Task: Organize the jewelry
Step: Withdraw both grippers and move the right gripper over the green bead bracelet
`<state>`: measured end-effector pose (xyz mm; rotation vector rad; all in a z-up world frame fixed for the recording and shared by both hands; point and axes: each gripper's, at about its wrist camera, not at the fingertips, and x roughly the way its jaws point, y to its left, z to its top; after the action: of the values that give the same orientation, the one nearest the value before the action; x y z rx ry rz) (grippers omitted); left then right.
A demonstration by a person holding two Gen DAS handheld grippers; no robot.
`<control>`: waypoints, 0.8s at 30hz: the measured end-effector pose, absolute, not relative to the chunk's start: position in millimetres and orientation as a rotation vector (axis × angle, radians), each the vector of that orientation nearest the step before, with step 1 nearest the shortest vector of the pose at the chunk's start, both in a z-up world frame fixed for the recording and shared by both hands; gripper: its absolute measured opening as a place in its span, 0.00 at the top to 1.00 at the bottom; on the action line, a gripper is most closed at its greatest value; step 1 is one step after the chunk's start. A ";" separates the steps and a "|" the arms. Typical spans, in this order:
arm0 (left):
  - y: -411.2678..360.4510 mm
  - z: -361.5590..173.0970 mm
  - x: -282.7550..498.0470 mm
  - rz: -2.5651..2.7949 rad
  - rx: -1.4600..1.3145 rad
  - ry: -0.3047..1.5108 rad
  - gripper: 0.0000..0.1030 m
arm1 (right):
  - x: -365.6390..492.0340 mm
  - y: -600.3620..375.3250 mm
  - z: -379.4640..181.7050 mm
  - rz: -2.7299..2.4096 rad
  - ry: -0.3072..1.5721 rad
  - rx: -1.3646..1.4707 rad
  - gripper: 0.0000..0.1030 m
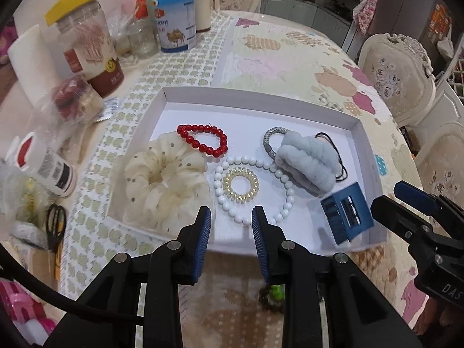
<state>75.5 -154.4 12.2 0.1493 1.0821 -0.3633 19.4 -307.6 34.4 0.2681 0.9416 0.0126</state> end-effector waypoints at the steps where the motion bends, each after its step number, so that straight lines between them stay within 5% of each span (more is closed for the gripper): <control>1: -153.2 15.3 70.3 -0.362 0.158 1.070 0.81 | 15.3 -305.4 36.7 0.012 0.936 0.267 0.35; 24: -115.8 62.7 -11.2 -0.367 0.194 0.917 0.81 | -76.6 -260.5 75.5 -0.054 0.837 0.247 0.35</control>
<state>-11.2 -115.8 62.7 0.1940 0.9168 -0.3673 -76.6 -260.5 75.5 0.2471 0.8375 -0.0536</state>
